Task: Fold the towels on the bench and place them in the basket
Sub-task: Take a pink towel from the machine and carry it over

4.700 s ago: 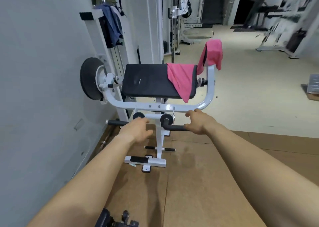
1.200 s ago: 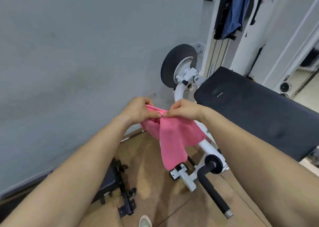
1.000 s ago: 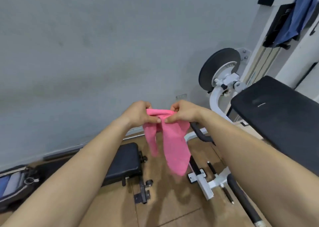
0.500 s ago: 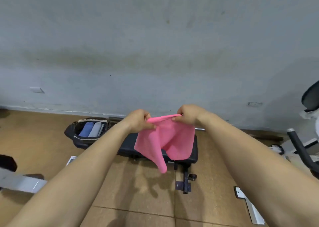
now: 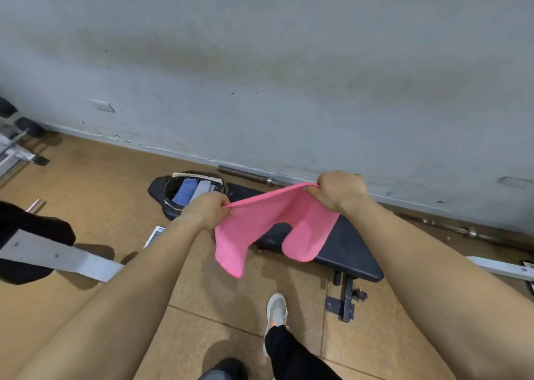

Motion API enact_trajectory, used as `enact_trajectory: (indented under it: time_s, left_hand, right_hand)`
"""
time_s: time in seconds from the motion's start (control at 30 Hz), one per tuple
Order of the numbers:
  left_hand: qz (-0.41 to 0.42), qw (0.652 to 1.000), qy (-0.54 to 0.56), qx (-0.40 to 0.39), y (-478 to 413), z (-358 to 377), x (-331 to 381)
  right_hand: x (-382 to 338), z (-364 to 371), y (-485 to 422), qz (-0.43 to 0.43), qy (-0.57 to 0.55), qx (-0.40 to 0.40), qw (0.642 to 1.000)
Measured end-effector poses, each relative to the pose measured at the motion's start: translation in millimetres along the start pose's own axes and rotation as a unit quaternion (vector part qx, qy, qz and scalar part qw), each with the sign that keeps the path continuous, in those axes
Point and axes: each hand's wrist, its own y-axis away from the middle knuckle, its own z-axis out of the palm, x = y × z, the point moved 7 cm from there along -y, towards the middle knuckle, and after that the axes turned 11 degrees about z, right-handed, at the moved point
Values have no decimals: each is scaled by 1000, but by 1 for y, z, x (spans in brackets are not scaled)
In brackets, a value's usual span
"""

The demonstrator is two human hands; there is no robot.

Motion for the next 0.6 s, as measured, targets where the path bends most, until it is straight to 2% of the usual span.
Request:
enact_trajectory:
  time_s: [0.27,0.4,0.6]
  left_hand:
    - [-15,1000,-14,-18,-87,-43,-48]
    - [-16,999,-14,-32,-123,-53,-57]
    - [29,997,-39,-64,-165,-55,-51]
  right_hand:
    - [-3,32,-101,55,-33,-127,990]
    - [-5,37,-132,72,-65,-159,982]
    - [11,55,-145,116,-100,-191,970]
